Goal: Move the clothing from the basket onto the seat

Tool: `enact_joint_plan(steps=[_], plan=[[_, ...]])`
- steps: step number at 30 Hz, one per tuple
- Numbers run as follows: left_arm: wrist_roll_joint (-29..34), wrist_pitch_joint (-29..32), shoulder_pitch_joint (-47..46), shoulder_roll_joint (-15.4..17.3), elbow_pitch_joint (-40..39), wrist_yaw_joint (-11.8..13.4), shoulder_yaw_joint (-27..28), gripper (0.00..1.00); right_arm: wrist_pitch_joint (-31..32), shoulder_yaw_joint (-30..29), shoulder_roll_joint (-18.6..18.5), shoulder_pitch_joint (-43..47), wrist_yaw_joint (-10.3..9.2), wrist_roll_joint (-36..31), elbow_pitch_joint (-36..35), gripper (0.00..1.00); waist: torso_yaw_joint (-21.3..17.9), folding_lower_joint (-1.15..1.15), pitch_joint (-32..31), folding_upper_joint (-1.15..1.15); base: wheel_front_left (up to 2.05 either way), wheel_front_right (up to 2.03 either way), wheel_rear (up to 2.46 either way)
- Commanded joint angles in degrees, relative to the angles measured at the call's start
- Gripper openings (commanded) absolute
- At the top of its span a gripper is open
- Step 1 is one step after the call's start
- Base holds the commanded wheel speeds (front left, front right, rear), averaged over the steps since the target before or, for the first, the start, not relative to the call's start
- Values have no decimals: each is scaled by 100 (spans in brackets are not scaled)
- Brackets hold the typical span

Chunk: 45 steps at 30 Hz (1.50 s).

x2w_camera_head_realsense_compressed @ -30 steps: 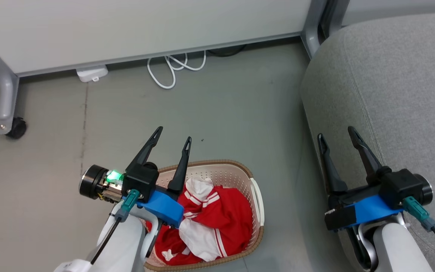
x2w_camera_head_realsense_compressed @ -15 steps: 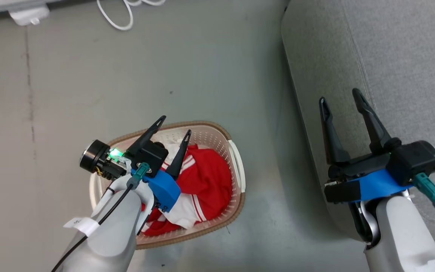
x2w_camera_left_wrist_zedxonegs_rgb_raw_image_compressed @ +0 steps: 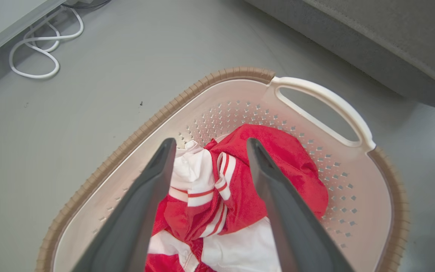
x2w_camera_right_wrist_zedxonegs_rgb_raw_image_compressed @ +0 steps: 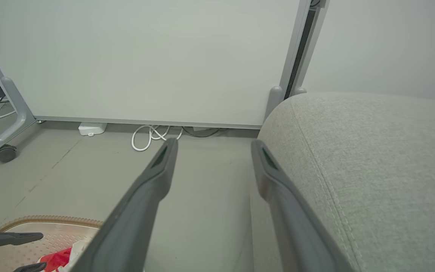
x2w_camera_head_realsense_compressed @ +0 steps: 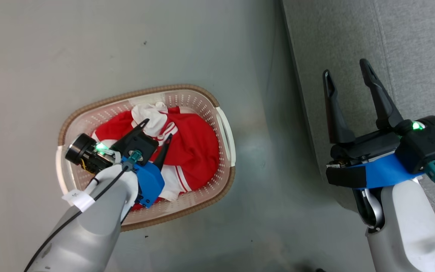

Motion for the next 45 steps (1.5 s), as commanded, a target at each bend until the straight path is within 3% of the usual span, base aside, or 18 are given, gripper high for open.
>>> enact_joint_plan(steps=[1,15,24,36,37,38,45], plan=[[-47,-16,-145,33,98,-1,-36,100,-20,9,-19,-100,3,-9,-56,100,-62,-1,184,0,0,0,0],[-375,34,-1039,159,1291,-1,-507,100,-20,112,-18,-148,3,-157,-728,100,-162,-1,1054,0,0,0,0],[-375,520,-1544,281,1505,13,-731,100,-20,131,-18,-86,3,-229,-1066,100,-217,-1,1510,0,0,0,0],[-425,1093,-1750,208,1561,75,-859,100,-20,114,-18,-18,3,-279,-1257,100,-221,-1,1798,0,0,0,0],[-406,1135,-1752,203,1564,70,-889,85,-20,112,-18,-24,3,-287,-1258,100,-212,-1,1808,0,0,0,0],[-378,1142,-1756,192,1566,63,-934,0,-20,115,-18,-35,3,-288,-1261,100,-206,-1,1816,0,0,0,0],[-456,968,-1701,92,1565,29,-1027,0,-20,101,-18,-115,3,-319,-1246,100,-129,-1,1744,0,0,0,0]])
